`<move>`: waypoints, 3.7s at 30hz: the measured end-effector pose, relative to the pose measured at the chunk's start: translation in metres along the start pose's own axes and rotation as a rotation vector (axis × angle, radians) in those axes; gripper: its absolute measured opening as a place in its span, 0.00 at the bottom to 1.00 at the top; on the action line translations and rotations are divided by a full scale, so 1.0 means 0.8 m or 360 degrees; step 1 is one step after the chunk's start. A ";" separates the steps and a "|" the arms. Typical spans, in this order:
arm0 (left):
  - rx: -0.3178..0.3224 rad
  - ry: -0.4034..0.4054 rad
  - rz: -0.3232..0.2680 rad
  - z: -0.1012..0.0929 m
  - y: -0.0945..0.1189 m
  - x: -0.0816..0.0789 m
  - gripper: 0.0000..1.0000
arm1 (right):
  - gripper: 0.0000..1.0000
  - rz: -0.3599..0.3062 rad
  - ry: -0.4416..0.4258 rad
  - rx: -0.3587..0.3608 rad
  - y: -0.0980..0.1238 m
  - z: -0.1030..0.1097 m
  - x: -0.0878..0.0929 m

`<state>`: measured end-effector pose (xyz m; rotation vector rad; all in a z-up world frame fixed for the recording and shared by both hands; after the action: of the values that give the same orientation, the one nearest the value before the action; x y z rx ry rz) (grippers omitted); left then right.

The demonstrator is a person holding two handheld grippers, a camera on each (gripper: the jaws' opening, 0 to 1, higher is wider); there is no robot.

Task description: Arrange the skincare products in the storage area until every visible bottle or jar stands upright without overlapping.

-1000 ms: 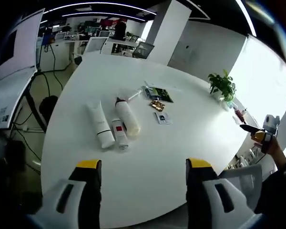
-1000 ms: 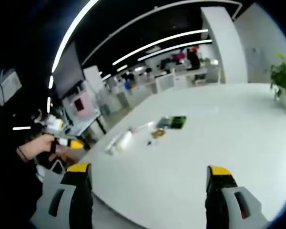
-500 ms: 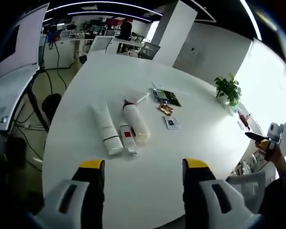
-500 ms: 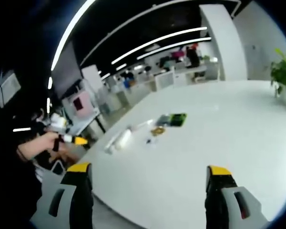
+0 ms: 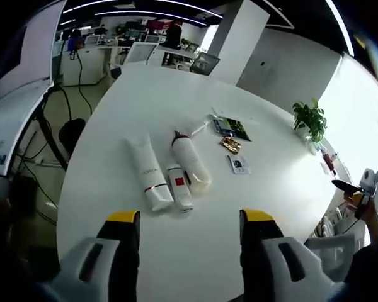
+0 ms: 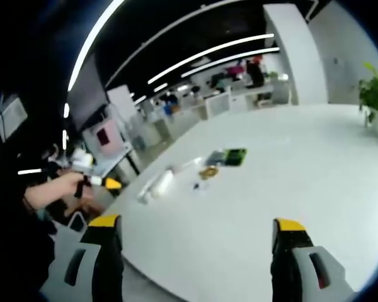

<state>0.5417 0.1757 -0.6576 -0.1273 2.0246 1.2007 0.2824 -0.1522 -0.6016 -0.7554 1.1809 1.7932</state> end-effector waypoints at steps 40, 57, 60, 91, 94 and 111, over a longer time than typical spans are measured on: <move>-0.0102 0.0090 0.0059 0.041 -0.079 -0.048 0.49 | 0.97 0.0027 -0.0043 0.0024 -0.010 -0.020 0.001; -0.0153 0.0191 0.0098 0.071 -0.108 -0.058 0.46 | 0.97 0.0060 -0.0044 0.0017 -0.015 -0.021 0.002; -0.0152 0.0187 0.0100 0.073 -0.114 -0.062 0.47 | 0.97 0.0047 -0.0040 0.0007 -0.018 -0.020 -0.003; -0.0242 0.0219 0.0180 0.087 -0.158 -0.078 0.41 | 0.97 0.0110 -0.0051 0.0004 -0.029 -0.026 0.008; -0.0261 0.0205 0.0197 0.088 -0.162 -0.077 0.41 | 0.97 0.0107 -0.0059 0.0007 -0.030 -0.028 0.007; -0.0334 0.0111 0.0361 0.085 -0.188 -0.076 0.36 | 0.97 0.0102 -0.0092 0.0020 -0.033 -0.034 0.011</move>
<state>0.6884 0.1291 -0.7427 -0.0422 2.0085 1.5704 0.3026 -0.1689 -0.6303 -0.6605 1.1890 1.8460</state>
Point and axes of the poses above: the point that each gripper's makers call its tool centre point, and the gripper's own axes: y roughly backward along the fingers, z roughly to its left, x roughly out of its underside, the point moved 3 cm from there along y, roughly backward along the fingers, and after that the axes turned 4 degrees about -x, right-handed, at the moved point
